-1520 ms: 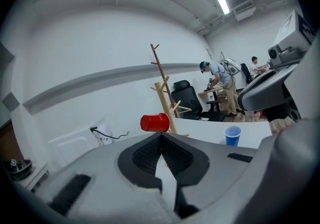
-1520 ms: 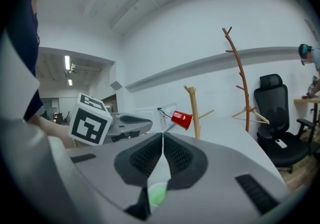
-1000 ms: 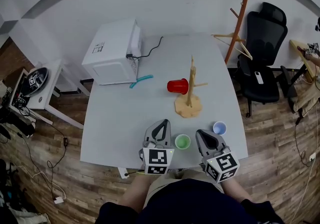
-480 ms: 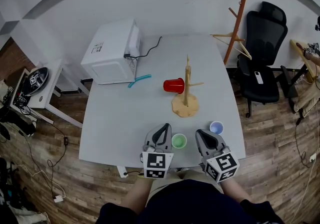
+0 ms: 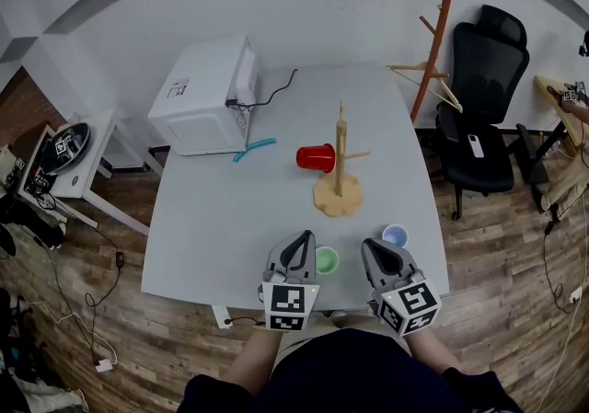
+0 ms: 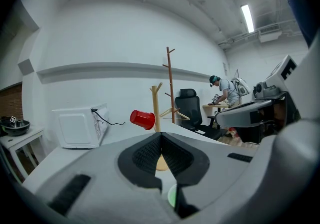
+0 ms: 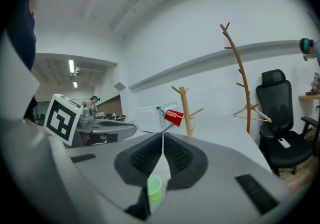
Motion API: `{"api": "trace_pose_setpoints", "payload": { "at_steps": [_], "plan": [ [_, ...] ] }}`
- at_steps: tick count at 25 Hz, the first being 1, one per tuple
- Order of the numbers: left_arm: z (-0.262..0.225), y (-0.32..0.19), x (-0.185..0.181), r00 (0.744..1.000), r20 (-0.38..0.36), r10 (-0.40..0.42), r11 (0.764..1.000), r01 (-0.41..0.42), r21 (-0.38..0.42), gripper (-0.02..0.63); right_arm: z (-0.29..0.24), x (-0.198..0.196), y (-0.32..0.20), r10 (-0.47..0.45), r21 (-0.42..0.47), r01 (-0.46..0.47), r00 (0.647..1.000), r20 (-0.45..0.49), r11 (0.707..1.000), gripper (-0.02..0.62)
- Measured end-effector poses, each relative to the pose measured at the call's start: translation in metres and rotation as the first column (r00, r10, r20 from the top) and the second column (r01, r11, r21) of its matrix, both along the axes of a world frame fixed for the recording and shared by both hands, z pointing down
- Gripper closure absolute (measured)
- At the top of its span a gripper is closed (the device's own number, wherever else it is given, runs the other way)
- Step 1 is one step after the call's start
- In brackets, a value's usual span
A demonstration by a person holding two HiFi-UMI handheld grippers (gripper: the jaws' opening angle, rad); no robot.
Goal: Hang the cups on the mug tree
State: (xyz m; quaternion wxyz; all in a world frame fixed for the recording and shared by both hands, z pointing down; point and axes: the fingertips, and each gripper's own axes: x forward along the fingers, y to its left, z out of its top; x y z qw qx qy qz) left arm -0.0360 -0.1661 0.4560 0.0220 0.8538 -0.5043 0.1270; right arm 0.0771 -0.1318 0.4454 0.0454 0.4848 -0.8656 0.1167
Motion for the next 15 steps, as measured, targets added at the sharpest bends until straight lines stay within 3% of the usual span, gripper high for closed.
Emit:
{"api": "trace_pose_setpoints", "payload": {
  "at_steps": [15],
  "plan": [
    [0.002,0.008,0.013,1.000,-0.015,0.016,1.000,-0.016,0.024,0.586,0.012,0.014,0.008,0.005,0.001,-0.005,1.000,-0.014,1.000,0.565]
  ]
}}
